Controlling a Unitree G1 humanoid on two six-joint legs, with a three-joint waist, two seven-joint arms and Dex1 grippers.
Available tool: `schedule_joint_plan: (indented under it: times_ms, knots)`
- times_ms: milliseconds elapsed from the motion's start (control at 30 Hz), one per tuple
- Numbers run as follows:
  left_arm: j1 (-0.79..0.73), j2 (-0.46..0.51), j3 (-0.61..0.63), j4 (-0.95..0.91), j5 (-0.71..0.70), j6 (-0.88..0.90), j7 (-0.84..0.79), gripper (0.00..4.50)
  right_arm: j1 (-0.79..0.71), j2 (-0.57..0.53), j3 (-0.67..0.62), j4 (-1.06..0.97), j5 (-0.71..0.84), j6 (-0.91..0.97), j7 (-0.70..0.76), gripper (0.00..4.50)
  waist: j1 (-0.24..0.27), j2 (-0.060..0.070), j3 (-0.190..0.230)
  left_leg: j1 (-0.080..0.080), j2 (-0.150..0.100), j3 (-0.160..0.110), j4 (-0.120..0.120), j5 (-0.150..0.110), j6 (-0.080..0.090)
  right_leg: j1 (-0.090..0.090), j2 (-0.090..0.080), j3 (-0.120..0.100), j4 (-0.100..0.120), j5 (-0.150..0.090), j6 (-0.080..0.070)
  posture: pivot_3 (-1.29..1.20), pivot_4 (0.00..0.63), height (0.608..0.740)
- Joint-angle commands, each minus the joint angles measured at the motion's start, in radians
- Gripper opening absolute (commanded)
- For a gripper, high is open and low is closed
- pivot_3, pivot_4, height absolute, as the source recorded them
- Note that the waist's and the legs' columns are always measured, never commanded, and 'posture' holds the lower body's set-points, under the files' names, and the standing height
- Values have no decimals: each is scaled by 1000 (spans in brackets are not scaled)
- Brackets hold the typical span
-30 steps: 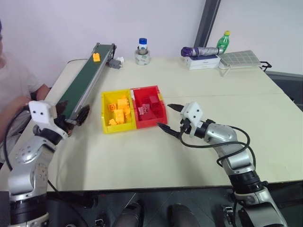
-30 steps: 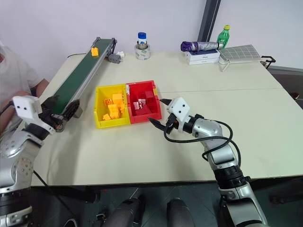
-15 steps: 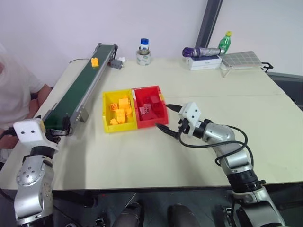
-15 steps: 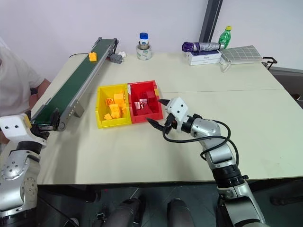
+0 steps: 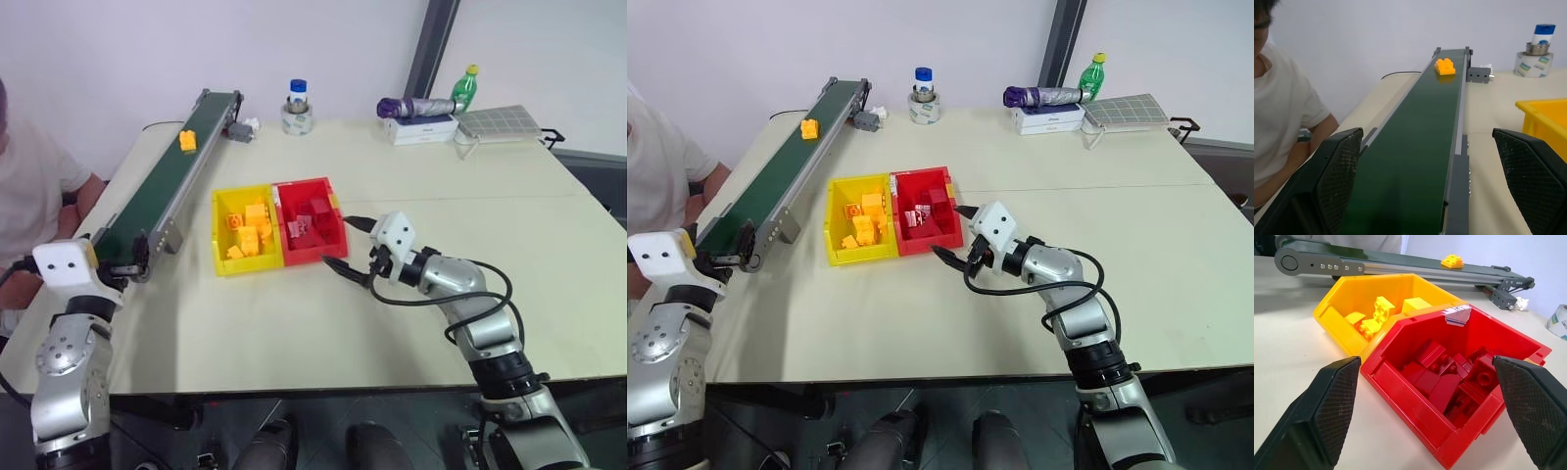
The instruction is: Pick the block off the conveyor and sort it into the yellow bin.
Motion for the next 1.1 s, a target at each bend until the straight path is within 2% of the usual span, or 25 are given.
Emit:
schedule_joint_plan:
  times_ms: [33,300,500,667,867,1100]
  knots:
    - [-21,28,8,-2,-7,-5,-10,4472,-14,5,-5,-31,6,-14,-5,4500,0,0,0,0,0,0,0,0,0,0,0,0,0,0,0,0,150,740]
    - [-99,77,-2,60,2,42,-2,4472,-26,15,-10,-29,9,-24,-10,4500,0,0,0,0,0,0,0,0,0,0,0,0,0,0,0,0,150,740]
    - [-239,125,0,157,-42,146,-6,4472,-29,20,-5,-21,1,-34,-16,4500,1,0,0,0,0,0,0,0,0,0,0,0,0,0,0,0,150,740]
    - [-363,187,-32,318,-40,228,-48,4472,-29,23,-6,-21,-2,-37,-22,4500,-2,0,0,0,0,-1,0,0,0,-1,1,0,1,1,2,0,150,740]
    - [-560,238,-54,574,-31,214,-78,4472,-25,21,-10,-27,-5,-37,-32,4500,0,0,0,0,0,-1,0,0,0,-1,1,-1,1,2,4,0,150,740]
    - [-667,273,-151,757,67,171,-101,4472,-19,14,-13,-33,-5,-35,-40,4500,-3,0,0,0,0,-1,0,0,0,-1,1,-1,1,3,5,0,150,740]
